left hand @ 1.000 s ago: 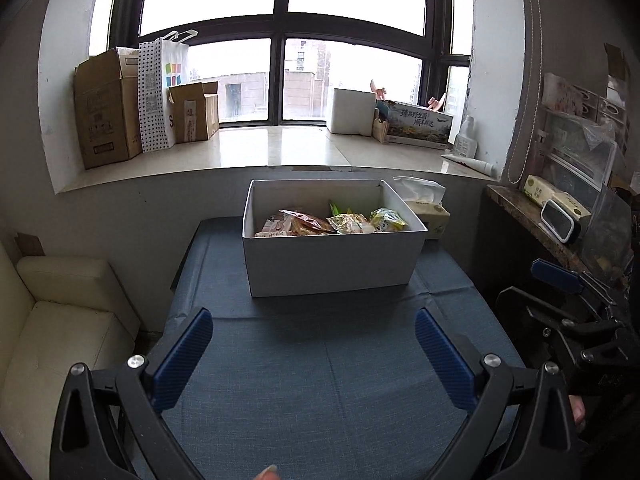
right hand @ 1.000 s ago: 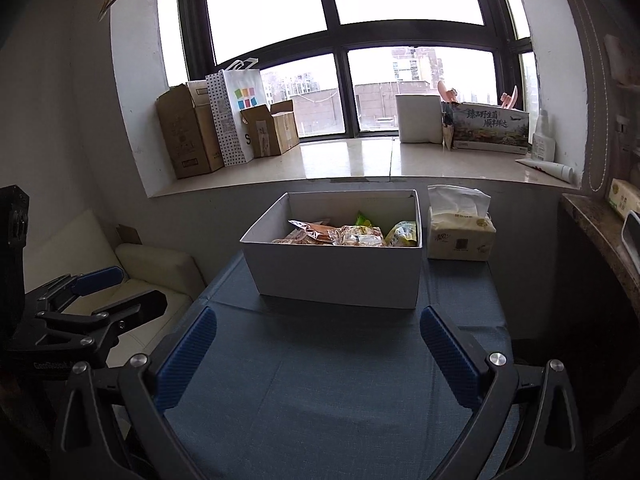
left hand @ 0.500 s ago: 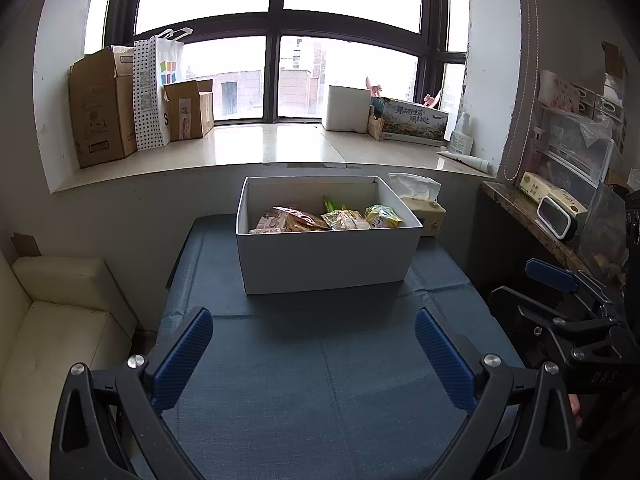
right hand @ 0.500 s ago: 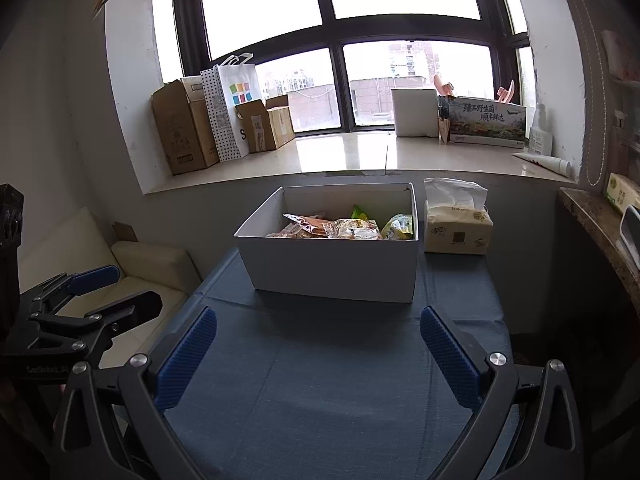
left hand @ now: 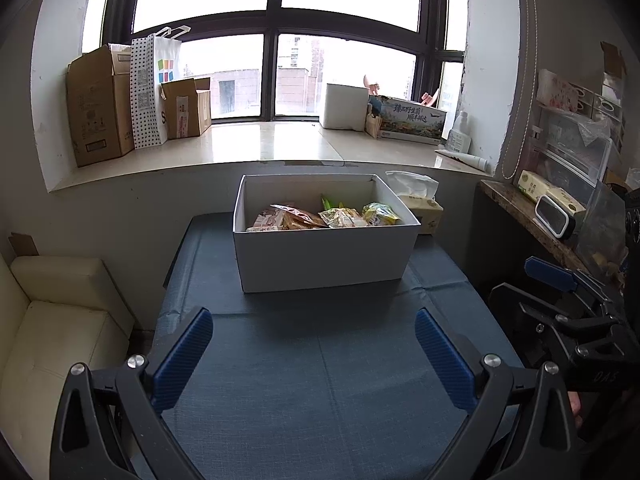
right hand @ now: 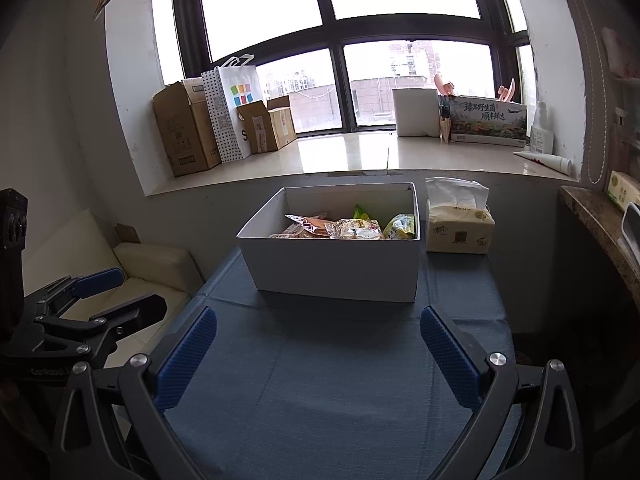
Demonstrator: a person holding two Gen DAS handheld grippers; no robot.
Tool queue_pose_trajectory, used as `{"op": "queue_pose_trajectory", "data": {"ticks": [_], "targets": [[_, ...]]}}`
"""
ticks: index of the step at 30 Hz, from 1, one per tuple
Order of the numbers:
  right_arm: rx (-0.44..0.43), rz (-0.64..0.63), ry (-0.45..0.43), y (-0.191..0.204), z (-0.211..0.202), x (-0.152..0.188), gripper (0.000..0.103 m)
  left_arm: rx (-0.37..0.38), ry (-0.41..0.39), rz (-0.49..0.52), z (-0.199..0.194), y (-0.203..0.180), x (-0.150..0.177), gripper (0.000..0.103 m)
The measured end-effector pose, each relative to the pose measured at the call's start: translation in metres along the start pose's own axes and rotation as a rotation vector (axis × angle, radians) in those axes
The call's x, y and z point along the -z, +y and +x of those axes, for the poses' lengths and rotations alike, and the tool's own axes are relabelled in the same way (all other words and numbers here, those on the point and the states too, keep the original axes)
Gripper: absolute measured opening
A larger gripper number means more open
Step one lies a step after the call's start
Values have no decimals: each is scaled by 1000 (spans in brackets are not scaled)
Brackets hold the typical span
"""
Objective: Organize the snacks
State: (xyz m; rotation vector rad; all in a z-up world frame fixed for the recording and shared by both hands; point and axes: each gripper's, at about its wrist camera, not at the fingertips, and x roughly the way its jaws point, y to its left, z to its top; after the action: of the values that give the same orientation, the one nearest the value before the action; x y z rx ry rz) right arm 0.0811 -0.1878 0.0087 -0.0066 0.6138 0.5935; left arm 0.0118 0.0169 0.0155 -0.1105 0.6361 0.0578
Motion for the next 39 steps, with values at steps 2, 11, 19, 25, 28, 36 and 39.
{"op": "queue_pose_trajectory", "data": {"ticks": [2, 11, 19, 25, 28, 36, 39], "targets": [[-2, 6, 0, -1, 0, 0, 103, 3, 0, 0, 0, 0, 0, 103], [-9, 6, 9, 0, 2, 1, 103, 11, 7, -4, 2, 1, 1, 103], [-8, 11, 11, 0, 2, 2, 103, 14, 8, -4, 2, 1, 1, 103], [-8, 2, 9, 1, 2, 2, 103, 16, 9, -4, 2, 1, 1, 103], [-9, 5, 14, 0, 3, 2, 103, 18, 8, -1, 2, 1, 1, 103], [-9, 3, 15, 1, 4, 2, 103, 20, 11, 1, 4, 0, 2, 103], [-9, 4, 16, 1, 4, 2, 103, 20, 10, 1, 3, 0, 1, 103]]}}
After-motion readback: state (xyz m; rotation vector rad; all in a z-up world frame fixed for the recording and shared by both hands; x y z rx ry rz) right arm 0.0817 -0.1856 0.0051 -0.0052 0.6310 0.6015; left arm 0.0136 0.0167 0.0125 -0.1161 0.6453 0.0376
